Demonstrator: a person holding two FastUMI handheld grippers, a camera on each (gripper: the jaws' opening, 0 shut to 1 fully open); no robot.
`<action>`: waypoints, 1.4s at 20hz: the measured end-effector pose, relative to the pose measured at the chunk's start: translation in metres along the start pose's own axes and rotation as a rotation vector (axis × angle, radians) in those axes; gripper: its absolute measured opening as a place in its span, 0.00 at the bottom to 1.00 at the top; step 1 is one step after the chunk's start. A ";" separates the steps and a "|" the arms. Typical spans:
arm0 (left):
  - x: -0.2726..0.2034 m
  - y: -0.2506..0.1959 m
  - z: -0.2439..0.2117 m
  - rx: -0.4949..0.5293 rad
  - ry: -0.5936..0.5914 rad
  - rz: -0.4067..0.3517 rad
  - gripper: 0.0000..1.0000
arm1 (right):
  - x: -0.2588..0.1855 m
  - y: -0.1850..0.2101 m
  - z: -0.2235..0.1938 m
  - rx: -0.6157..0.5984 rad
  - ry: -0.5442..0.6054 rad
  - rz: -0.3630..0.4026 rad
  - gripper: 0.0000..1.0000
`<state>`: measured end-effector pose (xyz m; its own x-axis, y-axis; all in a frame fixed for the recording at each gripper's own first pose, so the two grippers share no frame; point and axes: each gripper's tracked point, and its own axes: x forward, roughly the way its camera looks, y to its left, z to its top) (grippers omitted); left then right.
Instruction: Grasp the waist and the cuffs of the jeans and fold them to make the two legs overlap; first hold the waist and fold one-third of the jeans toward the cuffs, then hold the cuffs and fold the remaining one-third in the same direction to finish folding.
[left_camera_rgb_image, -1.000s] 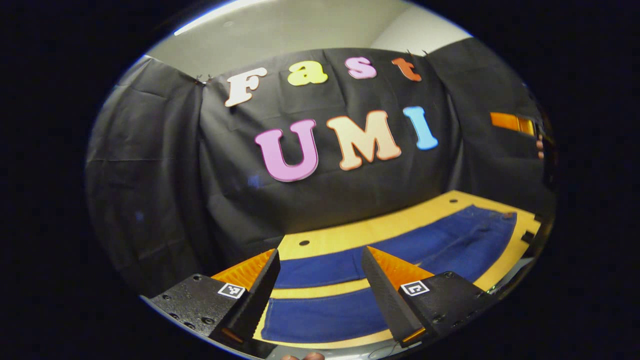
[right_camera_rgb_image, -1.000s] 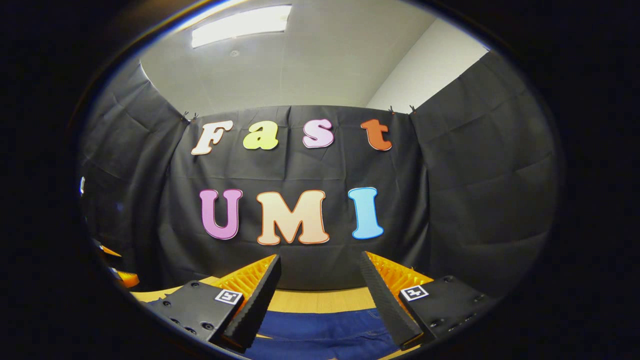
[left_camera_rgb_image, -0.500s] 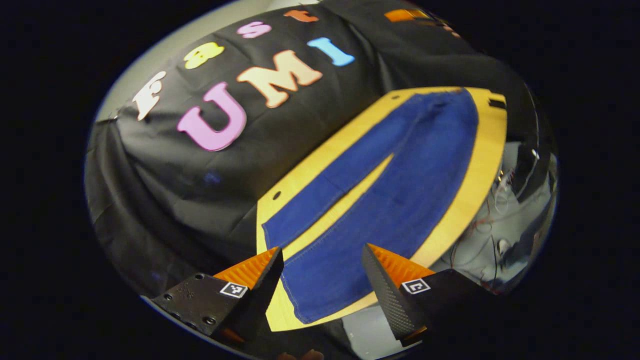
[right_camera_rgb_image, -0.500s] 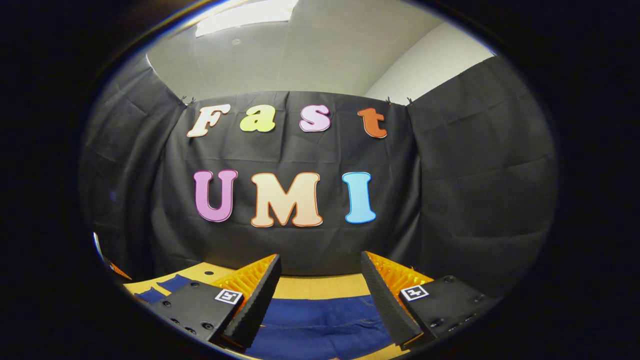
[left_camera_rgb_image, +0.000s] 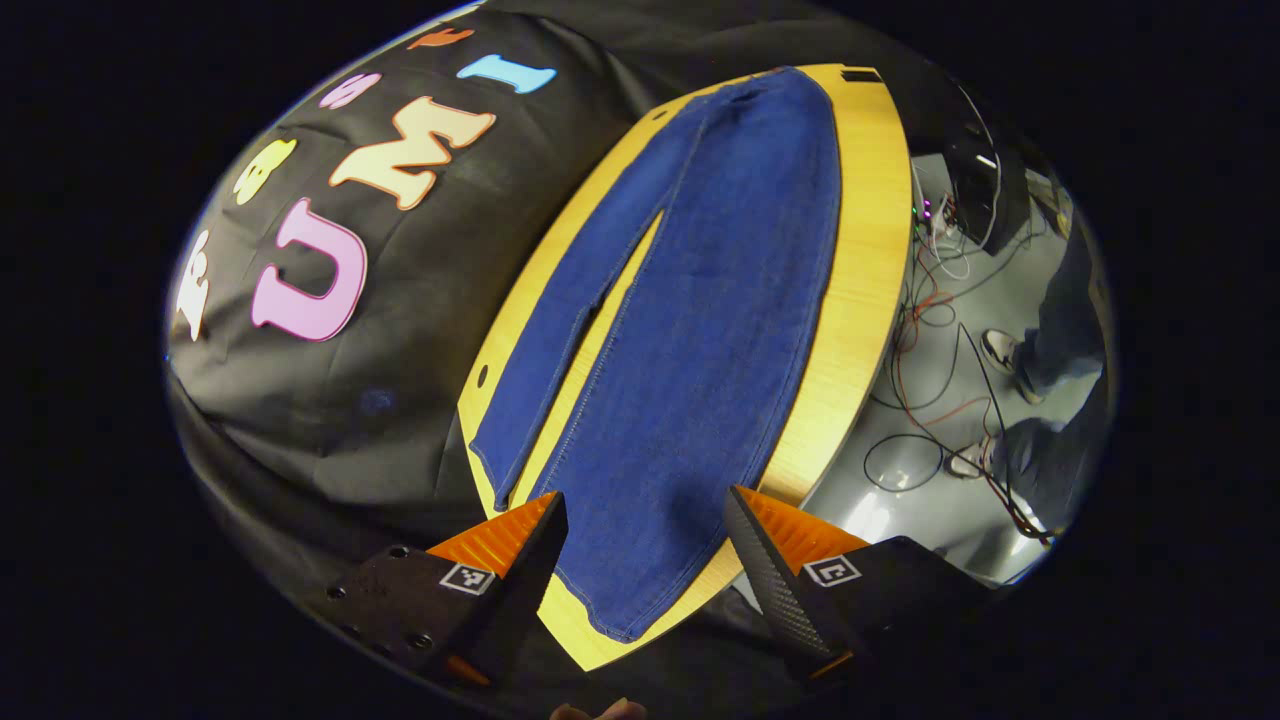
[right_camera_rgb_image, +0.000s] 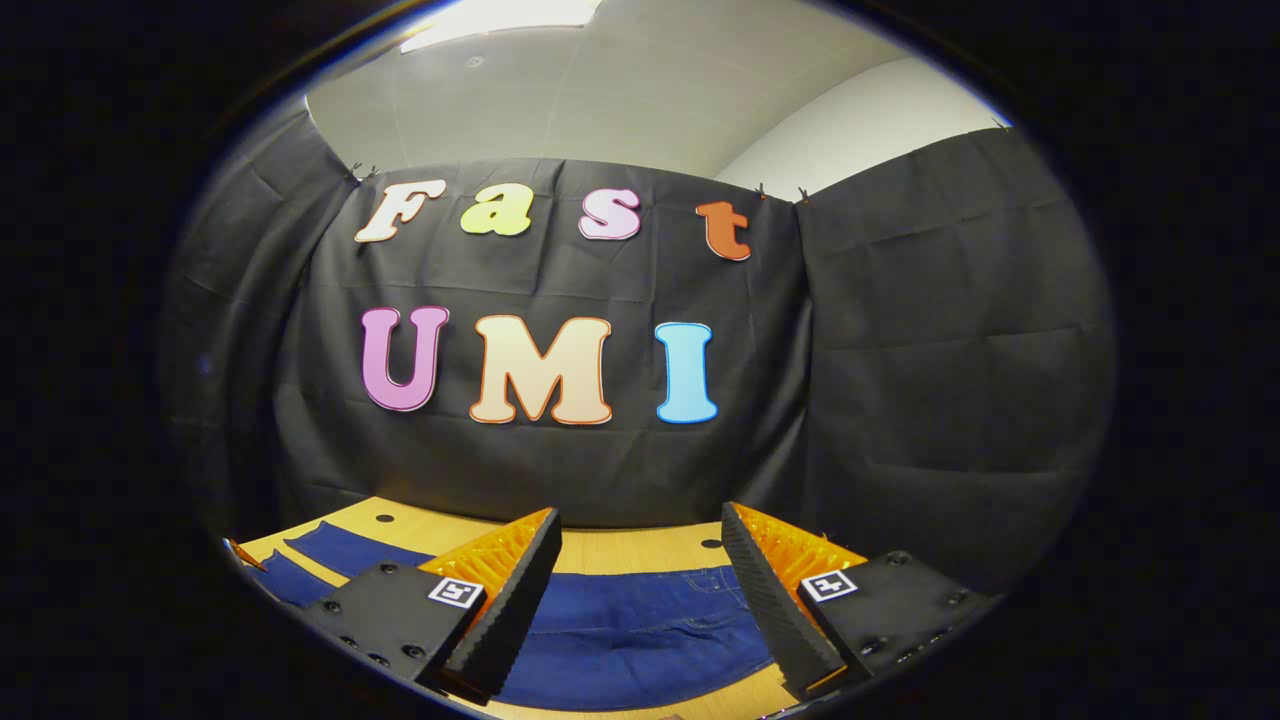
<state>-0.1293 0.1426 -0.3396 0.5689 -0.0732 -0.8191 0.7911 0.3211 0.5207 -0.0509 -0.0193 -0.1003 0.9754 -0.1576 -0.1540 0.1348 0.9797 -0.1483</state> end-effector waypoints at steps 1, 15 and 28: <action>0.002 -0.003 -0.001 0.015 0.001 -0.011 0.96 | -0.001 -0.001 -0.001 -0.001 0.002 -0.005 0.99; 0.062 -0.008 0.010 0.059 -0.013 -0.116 0.51 | -0.010 -0.004 -0.020 -0.027 0.039 -0.052 0.99; 0.067 -0.019 0.003 0.035 0.059 -0.157 0.00 | 0.018 -0.074 -0.113 -0.531 0.204 0.076 0.99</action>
<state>-0.1057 0.1285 -0.4042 0.4241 -0.0641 -0.9034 0.8773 0.2767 0.3922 -0.0628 -0.1082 -0.2021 0.9185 -0.1610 -0.3611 -0.0922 0.8009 -0.5917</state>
